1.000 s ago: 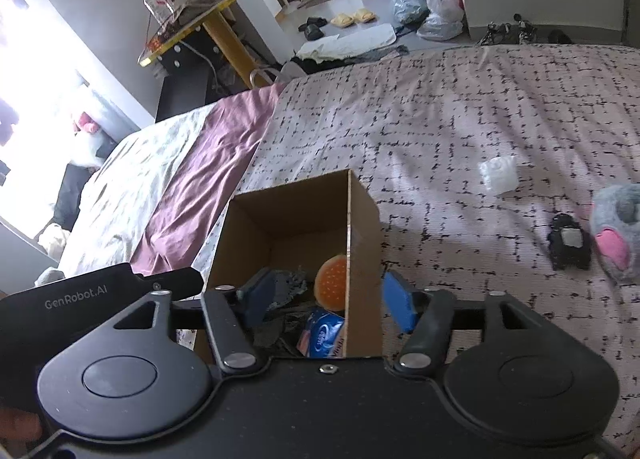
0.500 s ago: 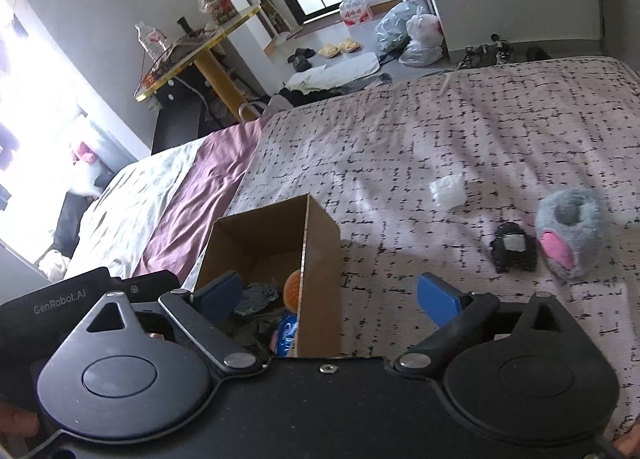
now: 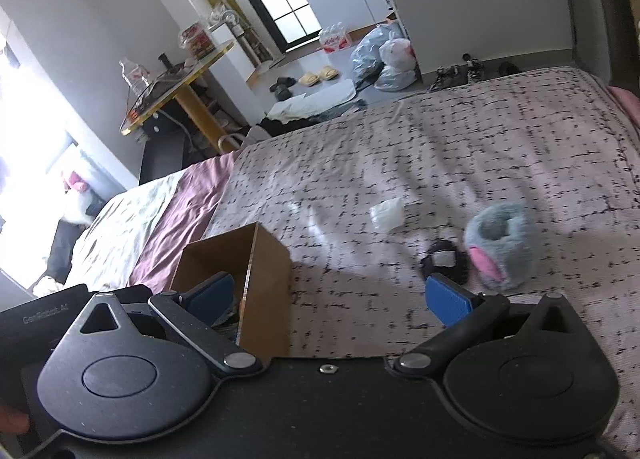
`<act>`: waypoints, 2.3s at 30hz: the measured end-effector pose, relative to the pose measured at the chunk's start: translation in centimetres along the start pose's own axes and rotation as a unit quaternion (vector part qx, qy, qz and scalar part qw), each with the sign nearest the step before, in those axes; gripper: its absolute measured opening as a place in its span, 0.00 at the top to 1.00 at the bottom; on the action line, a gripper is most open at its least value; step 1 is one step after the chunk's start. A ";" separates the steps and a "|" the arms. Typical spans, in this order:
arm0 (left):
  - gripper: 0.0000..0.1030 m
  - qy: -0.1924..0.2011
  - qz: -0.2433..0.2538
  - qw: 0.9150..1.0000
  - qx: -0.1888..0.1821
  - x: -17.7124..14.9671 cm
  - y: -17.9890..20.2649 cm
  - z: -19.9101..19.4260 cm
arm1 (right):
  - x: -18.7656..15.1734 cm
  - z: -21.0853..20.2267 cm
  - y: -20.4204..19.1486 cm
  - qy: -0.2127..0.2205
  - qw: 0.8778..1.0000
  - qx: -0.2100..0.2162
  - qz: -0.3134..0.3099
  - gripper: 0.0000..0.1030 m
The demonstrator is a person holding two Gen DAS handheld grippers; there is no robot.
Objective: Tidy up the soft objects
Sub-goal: 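Withdraw both open tools from the box toward the slipper plush, then grasp the grey slipper plush with the left tool while the right tool grasps it too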
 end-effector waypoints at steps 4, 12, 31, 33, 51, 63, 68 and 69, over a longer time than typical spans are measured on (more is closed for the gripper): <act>0.00 0.000 0.009 1.000 -0.001 -0.5 1.6 -0.1 | 0.0 -0.8 1.8 0.008 1.000 -0.004 0.009 0.00; 0.00 -0.005 0.033 0.999 -0.002 -1.5 5.0 0.3 | 0.1 -2.2 5.7 0.028 0.999 -0.017 0.033 0.00; 0.01 -0.020 0.076 0.997 -0.002 -3.6 11.4 2.8 | 1.9 -2.7 13.1 0.058 0.994 -0.026 0.091 0.00; 0.02 -0.019 0.080 0.997 -0.008 -3.6 12.2 3.1 | 2.3 -2.5 13.5 0.063 0.993 -0.025 0.094 0.00; 0.33 -0.043 0.101 0.993 -0.041 -5.4 16.8 9.3 | 0.7 0.5 17.9 0.067 0.984 0.010 0.162 0.18; 0.50 -0.077 0.081 0.991 -0.068 -6.9 19.2 14.3 | -0.1 4.0 19.4 0.028 0.971 0.045 0.231 0.40; 0.55 -0.089 0.081 0.990 -0.080 -7.4 20.7 16.4 | -0.9 5.2 20.1 0.011 0.965 0.047 0.258 0.43; 0.55 -0.094 0.079 0.989 -0.082 -7.6 20.9 16.9 | -1.0 5.4 20.2 0.010 0.964 0.049 0.262 0.45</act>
Point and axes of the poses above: each gripper's, at about its wrist camera, not at the fingertips, and z roughly the way its jaws point, y to its right, x to its top, the point moved 10 cm from there along z, roughly the way its jaws point, and after that the axes turned 6 degrees about -z, right-handed, at the moved point
